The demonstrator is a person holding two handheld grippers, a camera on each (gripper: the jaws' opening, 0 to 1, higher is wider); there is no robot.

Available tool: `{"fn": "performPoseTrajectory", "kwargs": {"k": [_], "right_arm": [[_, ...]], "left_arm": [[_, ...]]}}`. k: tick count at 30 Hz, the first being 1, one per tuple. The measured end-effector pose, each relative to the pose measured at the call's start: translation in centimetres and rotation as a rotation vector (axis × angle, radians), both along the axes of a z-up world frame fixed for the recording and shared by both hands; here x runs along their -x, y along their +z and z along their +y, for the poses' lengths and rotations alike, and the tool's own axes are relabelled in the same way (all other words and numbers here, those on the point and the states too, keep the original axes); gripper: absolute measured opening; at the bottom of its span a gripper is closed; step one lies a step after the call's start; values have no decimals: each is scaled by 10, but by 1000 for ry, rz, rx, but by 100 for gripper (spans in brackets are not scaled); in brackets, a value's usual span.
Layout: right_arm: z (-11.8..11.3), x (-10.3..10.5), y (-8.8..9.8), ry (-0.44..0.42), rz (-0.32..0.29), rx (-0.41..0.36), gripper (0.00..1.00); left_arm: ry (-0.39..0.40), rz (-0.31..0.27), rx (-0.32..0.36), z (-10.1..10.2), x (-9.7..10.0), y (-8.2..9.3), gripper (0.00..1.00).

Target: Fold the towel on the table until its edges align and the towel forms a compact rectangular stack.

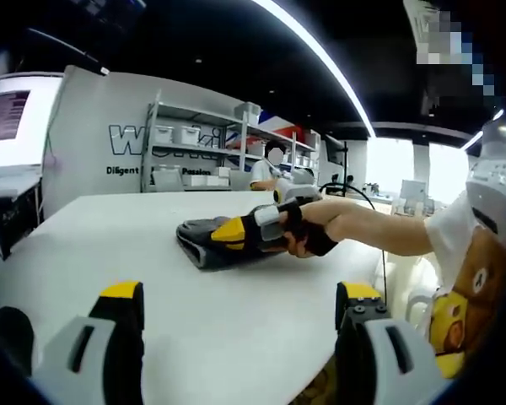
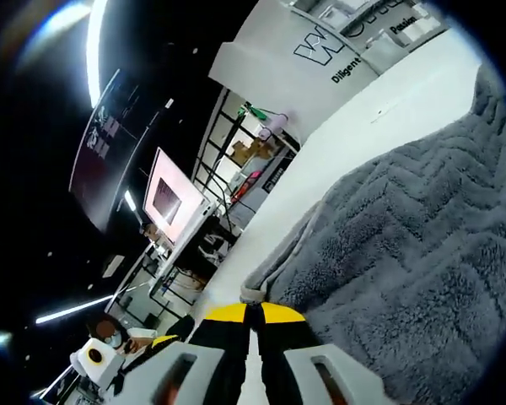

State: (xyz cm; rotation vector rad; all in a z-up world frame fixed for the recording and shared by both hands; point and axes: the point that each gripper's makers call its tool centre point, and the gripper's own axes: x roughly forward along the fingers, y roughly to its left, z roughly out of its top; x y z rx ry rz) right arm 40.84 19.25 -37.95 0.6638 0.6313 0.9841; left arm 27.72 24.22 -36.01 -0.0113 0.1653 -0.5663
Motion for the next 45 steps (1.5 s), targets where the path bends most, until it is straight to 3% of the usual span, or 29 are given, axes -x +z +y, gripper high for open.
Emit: {"fn": "performPoseTrajectory", "kwargs": {"k": [17, 27, 30, 36, 38, 42, 45], "right_arm": [[-6, 3, 1, 6, -6, 2, 5], [-14, 15, 24, 44, -54, -33, 22], [-25, 13, 32, 36, -110, -20, 23], [-71, 12, 49, 12, -200, -35, 25], [-99, 7, 55, -18, -254, -39, 24], [-167, 0, 60, -100, -373, 46, 25], [-212, 0, 62, -115, -461, 137, 25]], "left_arm": [[7, -1, -9, -2, 4, 3, 99], [9, -3, -19, -8, 3, 7, 99], [5, -2, -26, -12, 3, 8, 99], [0, -3, -36, -15, 1, 11, 99], [-1, -4, -42, -16, 1, 13, 99], [-5, -1, -55, -19, -4, 14, 99], [-8, -2, -56, -22, -8, 15, 99]]}}
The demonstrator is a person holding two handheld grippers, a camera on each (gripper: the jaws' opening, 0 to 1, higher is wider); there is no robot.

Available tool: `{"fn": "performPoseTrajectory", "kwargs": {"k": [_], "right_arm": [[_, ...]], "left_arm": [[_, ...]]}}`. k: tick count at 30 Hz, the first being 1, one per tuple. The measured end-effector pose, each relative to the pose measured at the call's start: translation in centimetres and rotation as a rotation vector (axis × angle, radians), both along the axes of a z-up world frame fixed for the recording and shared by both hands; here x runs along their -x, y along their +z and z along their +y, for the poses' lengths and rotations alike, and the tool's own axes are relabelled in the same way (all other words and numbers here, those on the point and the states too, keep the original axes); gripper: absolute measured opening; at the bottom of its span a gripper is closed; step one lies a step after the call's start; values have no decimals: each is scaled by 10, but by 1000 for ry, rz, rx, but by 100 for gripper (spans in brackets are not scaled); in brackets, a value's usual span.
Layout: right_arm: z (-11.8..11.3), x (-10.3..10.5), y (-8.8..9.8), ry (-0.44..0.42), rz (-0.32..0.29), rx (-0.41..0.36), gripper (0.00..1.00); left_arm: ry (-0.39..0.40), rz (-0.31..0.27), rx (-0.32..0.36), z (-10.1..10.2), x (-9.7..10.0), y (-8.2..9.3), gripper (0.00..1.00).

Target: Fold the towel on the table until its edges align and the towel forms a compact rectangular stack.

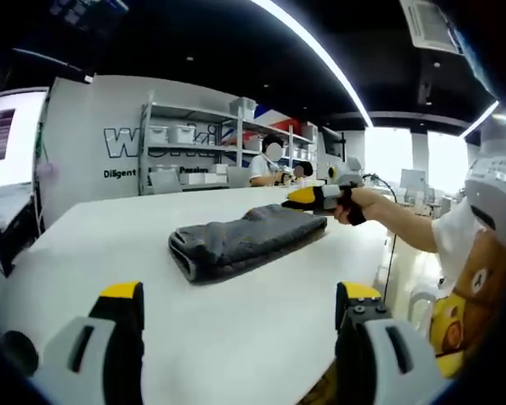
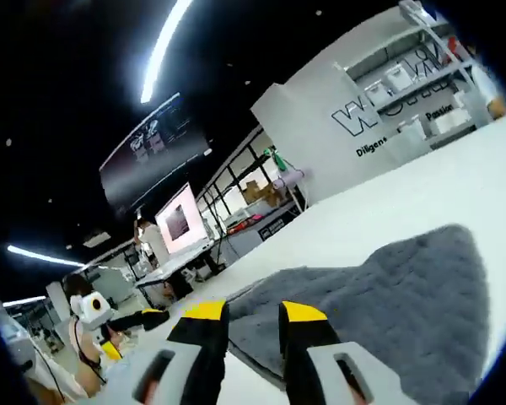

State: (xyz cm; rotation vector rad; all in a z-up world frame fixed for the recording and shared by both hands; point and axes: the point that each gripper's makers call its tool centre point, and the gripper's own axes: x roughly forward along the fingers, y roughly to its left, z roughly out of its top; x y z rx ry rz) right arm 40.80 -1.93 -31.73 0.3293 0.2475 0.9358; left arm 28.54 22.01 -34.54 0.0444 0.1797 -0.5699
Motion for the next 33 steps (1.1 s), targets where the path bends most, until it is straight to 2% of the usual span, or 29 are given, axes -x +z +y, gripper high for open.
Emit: {"fn": "performPoseTrajectory", "kwargs": {"k": [2, 4, 5, 6, 7, 11, 14, 18, 23, 33], "right_arm": [[-24, 2, 0, -23, -51, 74, 26], [-52, 7, 1, -47, -139, 191, 27], [-59, 8, 2, -61, -154, 217, 27], [-71, 10, 3, -79, -202, 278, 27], [-79, 14, -1, -73, -216, 333, 28], [-97, 26, -5, -67, -291, 474, 29], [-102, 32, -9, -50, -301, 533, 29], [-114, 41, -23, -30, -347, 685, 34], [-123, 52, -32, -13, -365, 728, 40], [-144, 61, -40, -4, -348, 721, 53]], "left_arm": [[-3, -2, -1, -3, -3, 1, 99], [-7, -2, 0, -7, -6, 1, 99], [-9, -1, 0, -9, -8, 0, 99], [-15, 3, -1, -13, -11, -1, 99], [-21, 6, -1, -15, -12, -3, 99], [-44, 12, 0, -25, -17, -4, 99], [-56, 13, -3, -28, -18, -4, 99], [-68, 15, -10, -28, -20, -4, 99], [-68, 21, -16, -22, -19, -5, 99], [-56, 25, -23, -19, -18, -6, 99]]}}
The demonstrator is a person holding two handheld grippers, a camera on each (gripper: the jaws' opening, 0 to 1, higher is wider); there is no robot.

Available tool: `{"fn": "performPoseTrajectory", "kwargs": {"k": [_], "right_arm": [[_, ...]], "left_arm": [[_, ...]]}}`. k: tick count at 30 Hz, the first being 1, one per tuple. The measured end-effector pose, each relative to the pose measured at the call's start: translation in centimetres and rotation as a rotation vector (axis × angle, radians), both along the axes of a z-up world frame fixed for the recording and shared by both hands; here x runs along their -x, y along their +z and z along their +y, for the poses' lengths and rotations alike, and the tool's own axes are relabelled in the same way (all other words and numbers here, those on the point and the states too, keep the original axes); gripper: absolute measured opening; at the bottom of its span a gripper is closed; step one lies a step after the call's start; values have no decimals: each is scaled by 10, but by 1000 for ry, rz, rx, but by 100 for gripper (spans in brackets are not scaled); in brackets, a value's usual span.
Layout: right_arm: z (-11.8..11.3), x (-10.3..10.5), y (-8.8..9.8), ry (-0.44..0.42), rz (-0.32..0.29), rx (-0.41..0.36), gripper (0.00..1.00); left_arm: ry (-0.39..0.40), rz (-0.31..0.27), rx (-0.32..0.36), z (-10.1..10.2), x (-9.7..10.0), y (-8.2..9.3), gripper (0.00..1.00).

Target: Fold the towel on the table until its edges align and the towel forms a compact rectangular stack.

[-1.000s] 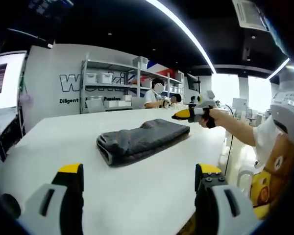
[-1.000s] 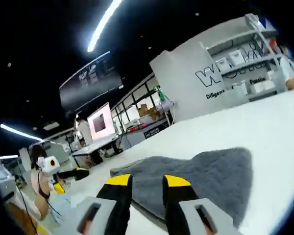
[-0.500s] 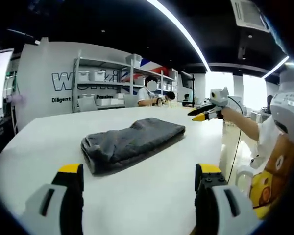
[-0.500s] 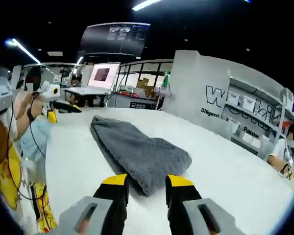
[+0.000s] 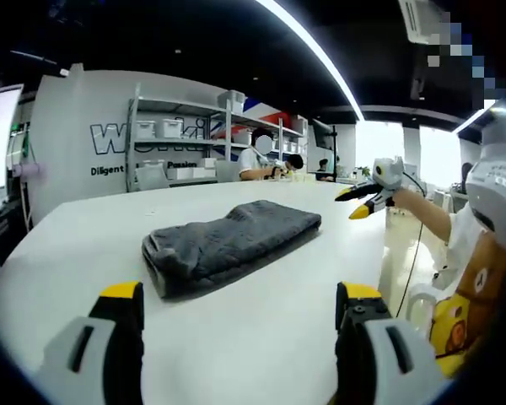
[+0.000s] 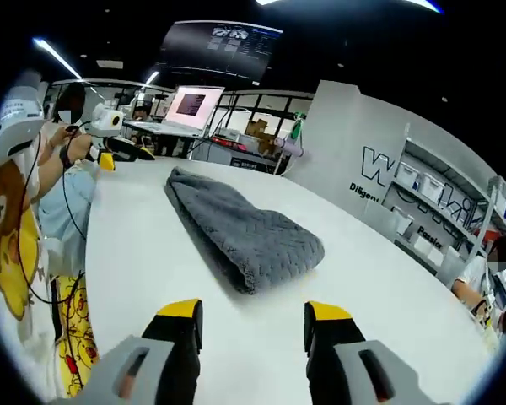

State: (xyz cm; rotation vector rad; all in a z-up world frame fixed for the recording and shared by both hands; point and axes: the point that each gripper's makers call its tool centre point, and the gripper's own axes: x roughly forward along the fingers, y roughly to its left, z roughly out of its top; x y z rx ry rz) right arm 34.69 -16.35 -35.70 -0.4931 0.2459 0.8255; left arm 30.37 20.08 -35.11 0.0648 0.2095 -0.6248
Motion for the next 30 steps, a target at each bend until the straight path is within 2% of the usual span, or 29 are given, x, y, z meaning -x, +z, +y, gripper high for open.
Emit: {"fn": "performPoseTrajectory", "kwargs": {"k": [9, 16, 26, 30], "right_arm": [[1, 8, 2, 39, 35, -84, 68], [6, 11, -2, 63, 55, -99, 79], [9, 11, 0, 64, 77, -144, 89], [9, 9, 1, 48, 79, -162, 97]], "left_arm": [[-5, 5, -10, -6, -1, -1, 99], [-3, 7, -19, -8, -1, 0, 99], [-5, 11, -25, -9, -1, 1, 99], [-7, 13, -28, -9, -2, 0, 99]]}}
